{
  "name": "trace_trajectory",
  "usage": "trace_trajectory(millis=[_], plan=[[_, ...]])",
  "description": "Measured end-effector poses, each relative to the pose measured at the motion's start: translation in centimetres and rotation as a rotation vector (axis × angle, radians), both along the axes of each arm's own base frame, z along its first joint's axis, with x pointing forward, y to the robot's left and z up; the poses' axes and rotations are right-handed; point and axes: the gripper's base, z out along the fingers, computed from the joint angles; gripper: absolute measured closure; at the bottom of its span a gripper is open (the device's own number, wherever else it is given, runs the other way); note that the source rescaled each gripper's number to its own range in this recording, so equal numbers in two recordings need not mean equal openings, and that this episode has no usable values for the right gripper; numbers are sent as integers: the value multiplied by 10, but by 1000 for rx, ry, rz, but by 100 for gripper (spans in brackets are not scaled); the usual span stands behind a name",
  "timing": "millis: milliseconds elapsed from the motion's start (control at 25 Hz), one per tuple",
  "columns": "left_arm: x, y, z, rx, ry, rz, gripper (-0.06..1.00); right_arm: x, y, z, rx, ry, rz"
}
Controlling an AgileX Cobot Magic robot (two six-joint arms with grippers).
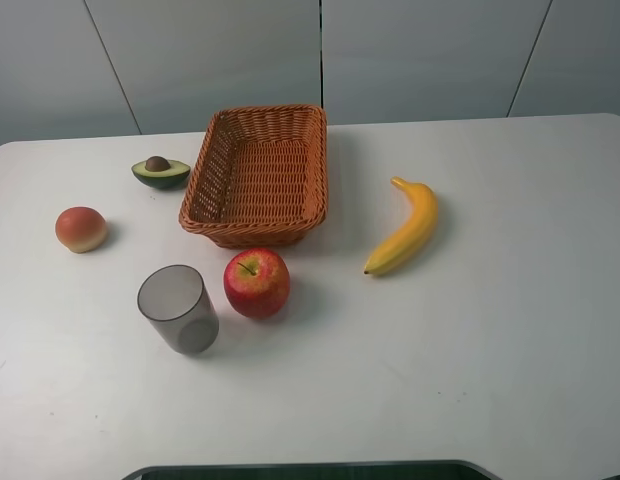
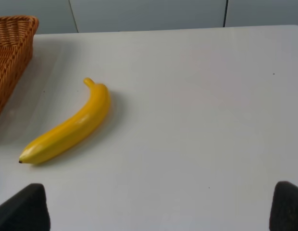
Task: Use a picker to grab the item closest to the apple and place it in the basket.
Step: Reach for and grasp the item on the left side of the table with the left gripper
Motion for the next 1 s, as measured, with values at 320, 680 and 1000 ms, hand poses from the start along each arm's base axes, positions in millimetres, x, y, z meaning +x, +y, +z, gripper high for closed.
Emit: trace_trajectory(millis=[320, 680, 1000], plan=[[60, -11, 21, 58, 268, -115, -5, 0, 0, 0, 0, 0, 0], [149, -38, 14, 24, 563, -286, -5, 0, 0, 0, 0, 0, 0], [195, -83, -38, 145, 732, -459, -5, 0, 0, 0, 0, 0, 0]])
